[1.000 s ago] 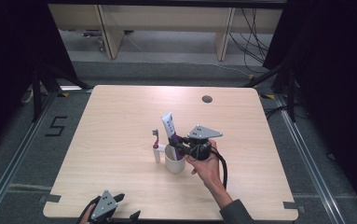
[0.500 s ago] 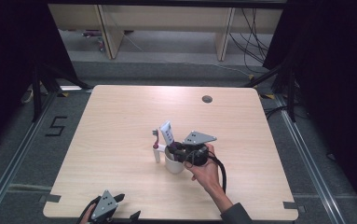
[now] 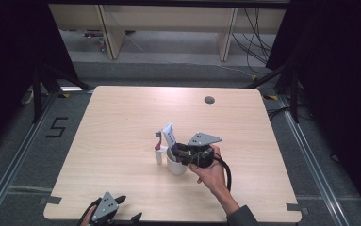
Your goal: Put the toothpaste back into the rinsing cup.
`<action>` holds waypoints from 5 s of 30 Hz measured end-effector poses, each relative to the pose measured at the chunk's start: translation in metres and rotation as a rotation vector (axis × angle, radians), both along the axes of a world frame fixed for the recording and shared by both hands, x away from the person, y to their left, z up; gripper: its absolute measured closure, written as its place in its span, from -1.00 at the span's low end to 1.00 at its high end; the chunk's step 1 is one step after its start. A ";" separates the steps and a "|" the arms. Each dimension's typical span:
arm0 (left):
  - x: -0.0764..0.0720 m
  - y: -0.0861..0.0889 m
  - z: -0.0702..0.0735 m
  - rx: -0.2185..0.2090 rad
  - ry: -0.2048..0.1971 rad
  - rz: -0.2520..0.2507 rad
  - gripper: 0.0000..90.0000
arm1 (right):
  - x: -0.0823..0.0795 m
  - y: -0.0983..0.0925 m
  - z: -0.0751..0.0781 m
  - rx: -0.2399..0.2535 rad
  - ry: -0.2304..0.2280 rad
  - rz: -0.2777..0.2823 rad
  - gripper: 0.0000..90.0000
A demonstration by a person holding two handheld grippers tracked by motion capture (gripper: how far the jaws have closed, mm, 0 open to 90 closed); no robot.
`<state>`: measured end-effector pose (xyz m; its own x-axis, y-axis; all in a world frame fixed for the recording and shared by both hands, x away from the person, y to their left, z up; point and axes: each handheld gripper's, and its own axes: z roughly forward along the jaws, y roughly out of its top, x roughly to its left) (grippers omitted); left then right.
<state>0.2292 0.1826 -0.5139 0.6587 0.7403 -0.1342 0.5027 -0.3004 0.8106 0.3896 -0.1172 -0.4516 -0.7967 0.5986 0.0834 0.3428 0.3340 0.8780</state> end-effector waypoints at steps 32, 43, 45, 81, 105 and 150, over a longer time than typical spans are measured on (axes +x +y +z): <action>0.000 0.004 0.001 -0.021 0.001 0.024 -0.60 | -0.015 -0.068 0.014 0.048 0.029 -0.119 -0.03; 0.001 0.004 0.001 -0.020 -0.001 0.027 -0.60 | -0.025 -0.088 0.006 0.063 0.064 -0.162 -0.19; 0.000 0.004 0.001 -0.016 0.000 0.037 -0.60 | -0.027 -0.091 0.005 0.061 0.067 -0.169 -0.19; -0.002 0.004 0.002 -0.008 -0.005 0.029 -0.60 | -0.055 -0.112 -0.020 -0.007 0.084 -0.196 -0.31; -0.001 0.002 0.001 -0.006 -0.006 0.022 -0.60 | -0.075 -0.125 -0.027 0.005 0.078 -0.228 -0.58; 0.001 0.003 0.000 0.041 -0.013 0.009 -0.60 | -0.121 -0.133 -0.040 -0.106 0.169 -0.173 -0.63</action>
